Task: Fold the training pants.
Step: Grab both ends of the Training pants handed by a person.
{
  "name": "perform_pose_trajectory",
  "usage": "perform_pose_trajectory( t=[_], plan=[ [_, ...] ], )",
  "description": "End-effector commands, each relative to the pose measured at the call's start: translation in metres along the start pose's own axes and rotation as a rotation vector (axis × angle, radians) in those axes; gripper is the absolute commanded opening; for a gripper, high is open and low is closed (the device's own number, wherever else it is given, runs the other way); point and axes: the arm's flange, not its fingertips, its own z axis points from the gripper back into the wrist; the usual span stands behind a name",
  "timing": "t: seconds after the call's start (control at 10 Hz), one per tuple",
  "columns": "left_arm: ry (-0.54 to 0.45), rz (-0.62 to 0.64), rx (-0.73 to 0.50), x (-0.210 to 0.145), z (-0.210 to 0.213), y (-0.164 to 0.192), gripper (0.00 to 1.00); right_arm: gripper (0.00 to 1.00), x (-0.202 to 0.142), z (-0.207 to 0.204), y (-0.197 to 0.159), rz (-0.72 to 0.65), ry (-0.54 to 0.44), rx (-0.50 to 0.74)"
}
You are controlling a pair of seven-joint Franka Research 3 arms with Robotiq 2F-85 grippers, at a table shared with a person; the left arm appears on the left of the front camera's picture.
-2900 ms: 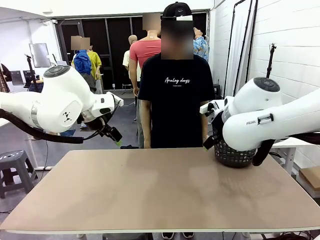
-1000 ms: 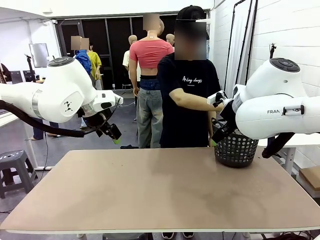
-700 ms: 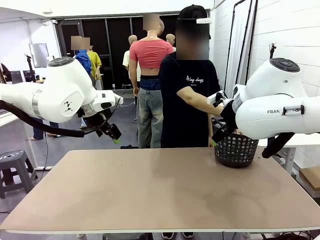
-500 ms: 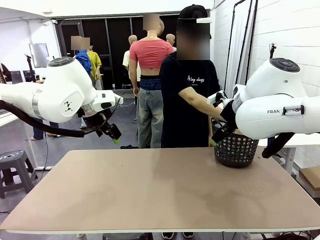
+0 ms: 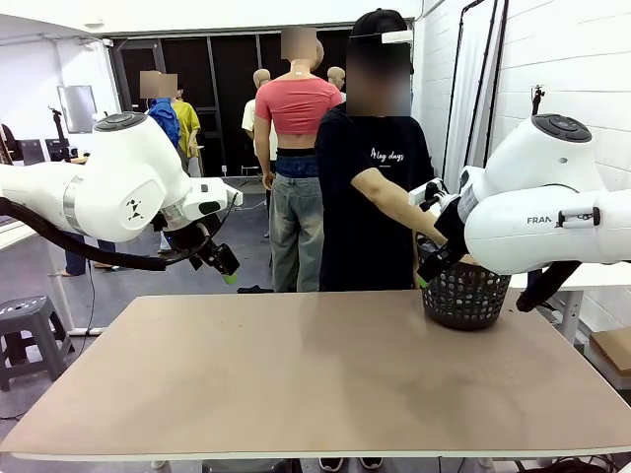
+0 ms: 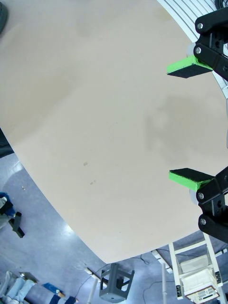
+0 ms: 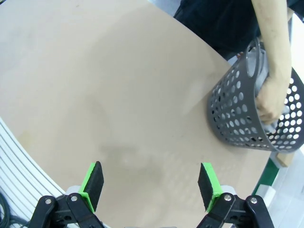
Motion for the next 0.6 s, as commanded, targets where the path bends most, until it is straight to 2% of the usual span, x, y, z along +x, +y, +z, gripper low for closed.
perform_pose_trajectory(
  t=[0.0, 0.5],
  plan=[
    [-0.009, -0.006, -0.001, -0.0006, 0.0008, 0.0003, 1.00, 1.00, 0.0013, -0.0002, 0.0005, 0.000, -0.009, -0.002],
    [-0.009, -0.006, -0.001, -0.0006, 0.0008, 0.0003, 1.00, 1.00, 0.0013, -0.0002, 0.0005, 0.000, -0.009, -0.002]
  ],
)
